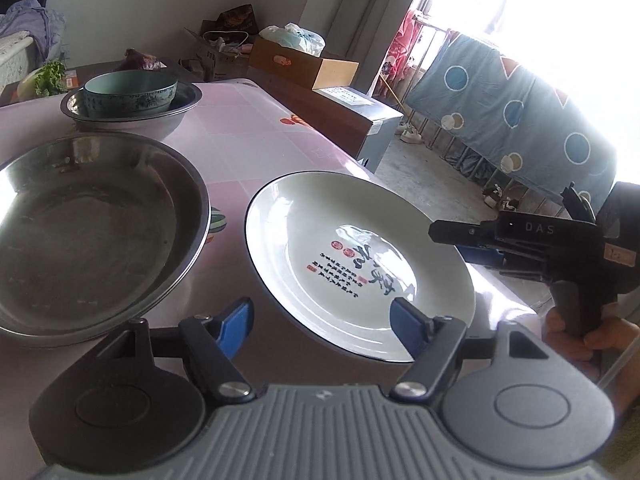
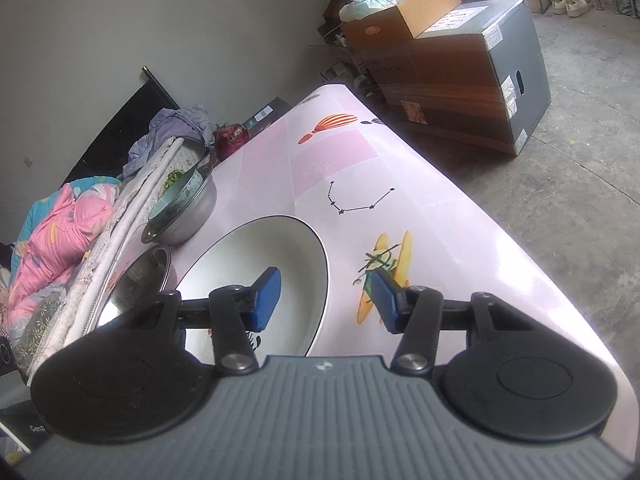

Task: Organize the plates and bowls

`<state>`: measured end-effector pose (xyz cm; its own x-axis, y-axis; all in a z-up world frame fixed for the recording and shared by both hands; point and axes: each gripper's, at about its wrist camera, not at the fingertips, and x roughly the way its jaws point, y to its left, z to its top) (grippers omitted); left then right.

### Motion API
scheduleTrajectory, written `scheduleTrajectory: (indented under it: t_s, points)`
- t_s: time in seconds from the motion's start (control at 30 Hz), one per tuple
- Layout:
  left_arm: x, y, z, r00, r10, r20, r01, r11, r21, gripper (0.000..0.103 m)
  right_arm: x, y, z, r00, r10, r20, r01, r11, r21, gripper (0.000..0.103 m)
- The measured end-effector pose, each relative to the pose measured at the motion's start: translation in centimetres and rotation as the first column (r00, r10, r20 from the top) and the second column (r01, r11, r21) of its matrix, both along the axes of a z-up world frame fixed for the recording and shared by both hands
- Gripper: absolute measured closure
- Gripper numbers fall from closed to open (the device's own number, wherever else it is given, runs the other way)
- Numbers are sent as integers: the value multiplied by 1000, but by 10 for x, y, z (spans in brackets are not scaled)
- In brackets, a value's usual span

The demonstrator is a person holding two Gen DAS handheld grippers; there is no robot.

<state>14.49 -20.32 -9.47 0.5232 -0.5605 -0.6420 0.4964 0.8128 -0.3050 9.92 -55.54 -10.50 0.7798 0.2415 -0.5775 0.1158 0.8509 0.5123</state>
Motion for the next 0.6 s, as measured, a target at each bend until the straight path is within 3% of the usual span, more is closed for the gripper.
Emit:
scheduleTrajectory:
  t_s: [0.13,0.2,0.4,0.6]
  points:
    - [5,-6,-3,1000,12,9,-12,1000,26,43,19,10,-9,999,43,-14,-43,999,-32,72]
    - [7,-9,-3,1000,17,16,-18,999,46,54,25,14,-9,998,57,-16,-58,997,-44,82]
    - [6,-10,0,998,60,26,-62,994,87,70,33,22,-10,997,77,-23,-78,995,-59,84]
    - [-3,-7,6,999,38,-6,-37,991,131,71,17,27,-8,996,75,-45,-77,996,-44,84]
